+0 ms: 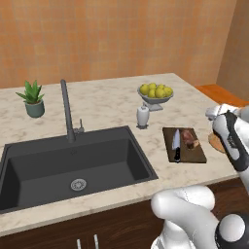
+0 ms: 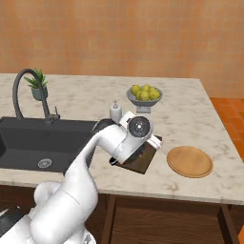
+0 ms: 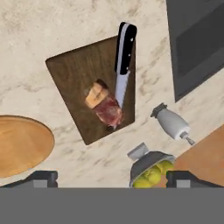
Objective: Pick up the knife from the drawer and place it on the cutting board. Then place the meat from the plate to the cutting board.
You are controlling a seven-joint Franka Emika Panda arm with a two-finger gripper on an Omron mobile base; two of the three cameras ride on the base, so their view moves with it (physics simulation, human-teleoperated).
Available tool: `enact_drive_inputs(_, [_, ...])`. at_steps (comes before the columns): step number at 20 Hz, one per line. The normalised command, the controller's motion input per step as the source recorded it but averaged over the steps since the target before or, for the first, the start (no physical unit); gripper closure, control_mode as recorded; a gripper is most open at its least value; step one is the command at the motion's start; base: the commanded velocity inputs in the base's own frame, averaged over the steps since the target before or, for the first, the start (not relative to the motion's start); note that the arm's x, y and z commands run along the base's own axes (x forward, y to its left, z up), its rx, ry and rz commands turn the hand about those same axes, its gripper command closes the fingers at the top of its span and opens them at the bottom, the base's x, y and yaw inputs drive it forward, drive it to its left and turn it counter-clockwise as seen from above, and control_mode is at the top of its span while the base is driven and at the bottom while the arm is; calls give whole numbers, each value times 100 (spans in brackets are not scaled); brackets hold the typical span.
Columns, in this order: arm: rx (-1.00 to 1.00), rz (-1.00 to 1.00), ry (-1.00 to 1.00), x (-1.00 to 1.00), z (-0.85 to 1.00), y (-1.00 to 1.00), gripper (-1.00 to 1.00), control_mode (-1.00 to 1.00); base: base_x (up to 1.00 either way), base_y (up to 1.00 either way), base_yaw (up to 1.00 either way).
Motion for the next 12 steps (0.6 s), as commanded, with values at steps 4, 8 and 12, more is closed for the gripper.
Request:
enact_drive_inputs(4, [20,0,-87,-100,74,-26,-100,-100,0,0,0])
enact_drive_inputs(8, [19,0,-89,-100,70,-25,-100,-100,0,0,0])
enact_drive_inputs(12, [10,0,-46,-50,32,-12,-100,-100,0,0,0])
